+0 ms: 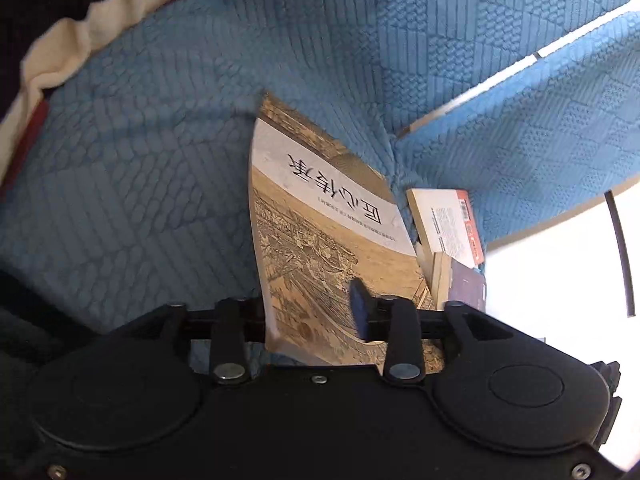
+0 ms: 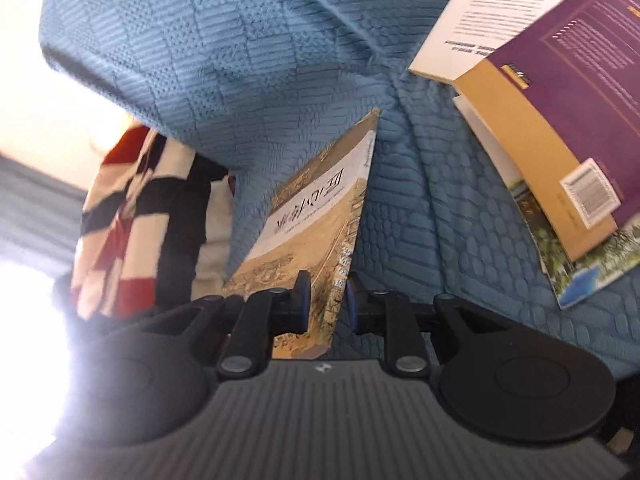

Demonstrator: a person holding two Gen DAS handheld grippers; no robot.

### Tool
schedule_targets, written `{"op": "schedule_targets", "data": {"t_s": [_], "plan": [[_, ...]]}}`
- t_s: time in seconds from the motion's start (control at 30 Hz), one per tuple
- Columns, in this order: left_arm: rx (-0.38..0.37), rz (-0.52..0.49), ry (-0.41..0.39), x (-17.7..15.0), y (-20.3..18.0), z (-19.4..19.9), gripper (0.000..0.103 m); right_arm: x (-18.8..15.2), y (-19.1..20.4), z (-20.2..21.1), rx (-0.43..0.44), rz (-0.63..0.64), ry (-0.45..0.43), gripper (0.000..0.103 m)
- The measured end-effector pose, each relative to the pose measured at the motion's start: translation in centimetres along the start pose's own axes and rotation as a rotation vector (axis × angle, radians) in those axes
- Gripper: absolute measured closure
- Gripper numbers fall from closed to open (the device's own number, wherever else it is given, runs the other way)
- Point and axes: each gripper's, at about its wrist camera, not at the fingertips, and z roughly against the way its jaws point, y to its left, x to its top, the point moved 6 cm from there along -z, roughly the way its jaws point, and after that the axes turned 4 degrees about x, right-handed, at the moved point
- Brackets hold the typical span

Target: Organize objects

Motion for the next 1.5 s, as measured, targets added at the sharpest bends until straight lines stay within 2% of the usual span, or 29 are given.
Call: {"op": "schedule_targets", "data": {"t_s": [0.07,0.17,0.23,0.3,0.4,0.63,0.9,0.97,1.03,1.13,1.3,1.37,1.47,1.5], "plan": [[0.023,-0.004,-0.012,-0.3,0.3,0.5,0.063,0.0,0.0,0.5,-0.032,-0.002,0.007,0.074],[0.102,-0.034,-0.044,-0.5,0.6,1.2,0.060,0.0,0.7,1.4,-0.053,0.034,0.026,0.074],[0.131,-0.074,-0.075,-0.8,0.6,2.2,0.062,0.3,1.6,2.3,-0.068,0.071,0.014,0.074],[0.128,-0.090,-0.086,-1.0,0.2,3.0,0.062,0.7,2.6,3.3,-0.075,0.103,0.000,0.074],[0.160,-0.143,-0.132,-1.4,-1.2,4.7,0.061,1.3,4.4,4.9,-0.084,0.165,-0.027,0.074],[0.153,-0.230,-0.225,-0.9,-5.7,9.0,0.059,2.7,9.0,8.3,-0.123,0.322,-0.106,0.074],[0.156,-0.328,-0.300,-1.0,-11.3,12.9,0.044,3.4,12.3,12.2,-0.163,0.446,-0.189,0.073],[0.149,-0.344,-0.312,-1.3,-12.5,13.6,0.039,3.4,12.6,13.0,-0.182,0.469,-0.205,0.069],[0.147,-0.361,-0.322,-1.6,-13.4,13.8,0.033,3.4,12.7,13.9,-0.197,0.493,-0.226,0.048],[0.138,-0.386,-0.326,-2.5,-14.8,13.9,0.026,3.7,12.0,15.3,-0.229,0.491,-0.266,0.027],[0.123,-0.413,-0.304,-3.9,-17.0,13.1,0.023,3.8,10.4,16.9,-0.277,0.508,-0.279,0.025],[0.116,-0.428,-0.296,-4.6,-17.9,12.6,0.017,3.8,9.7,17.5,-0.301,0.514,-0.287,0.015],[0.102,-0.452,-0.304,-5.6,-19.2,11.9,0.004,3.8,8.6,18.3,-0.318,0.523,-0.287,0.014],[0.105,-0.462,-0.306,-5.9,-19.6,11.6,0.003,3.8,8.3,18.5,-0.328,0.524,-0.285,0.014]]}}
